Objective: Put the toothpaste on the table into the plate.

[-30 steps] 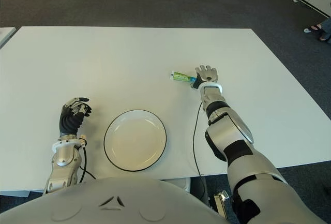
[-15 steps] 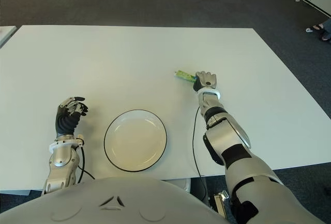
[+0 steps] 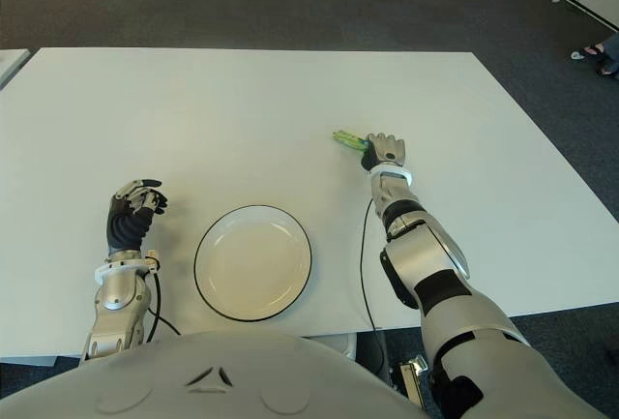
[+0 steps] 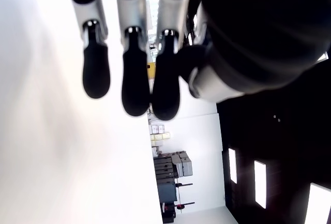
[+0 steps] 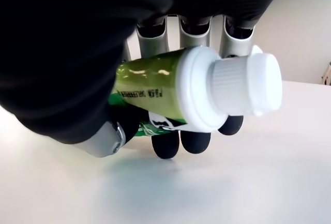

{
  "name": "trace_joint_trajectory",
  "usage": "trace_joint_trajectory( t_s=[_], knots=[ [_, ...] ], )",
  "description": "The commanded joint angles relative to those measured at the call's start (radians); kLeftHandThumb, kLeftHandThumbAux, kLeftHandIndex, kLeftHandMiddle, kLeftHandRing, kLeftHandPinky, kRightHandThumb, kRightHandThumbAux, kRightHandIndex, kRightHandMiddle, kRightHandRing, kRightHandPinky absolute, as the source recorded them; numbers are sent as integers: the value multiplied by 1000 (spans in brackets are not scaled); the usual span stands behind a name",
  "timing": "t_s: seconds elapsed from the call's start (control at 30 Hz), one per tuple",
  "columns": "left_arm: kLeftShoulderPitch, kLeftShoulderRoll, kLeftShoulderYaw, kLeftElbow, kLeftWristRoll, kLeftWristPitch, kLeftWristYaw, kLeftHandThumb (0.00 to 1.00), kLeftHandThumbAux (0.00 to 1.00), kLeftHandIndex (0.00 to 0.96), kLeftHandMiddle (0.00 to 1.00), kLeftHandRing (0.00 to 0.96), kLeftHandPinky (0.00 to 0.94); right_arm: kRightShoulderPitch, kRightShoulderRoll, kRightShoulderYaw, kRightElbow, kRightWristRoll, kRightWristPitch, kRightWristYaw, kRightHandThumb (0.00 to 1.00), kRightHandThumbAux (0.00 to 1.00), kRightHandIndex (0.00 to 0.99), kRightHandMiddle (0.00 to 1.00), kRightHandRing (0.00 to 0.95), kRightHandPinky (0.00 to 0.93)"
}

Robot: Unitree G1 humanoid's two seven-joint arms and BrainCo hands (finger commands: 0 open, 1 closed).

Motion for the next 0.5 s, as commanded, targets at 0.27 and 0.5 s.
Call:
trace_joint_trajectory(
  t_s=[0.27,0.5],
  knots=[
    [-9,1,0,14,-3,9,1,706,715,433,608,586,564,18,0,-18,9,11,-35,-2,699,725,429,611,611,558],
    [-14,0,2,19,-5,12,3,706,714,433,612,588,577,17,-2,-27,9,13,-49,-4,699,726,428,579,579,541]
  ],
)
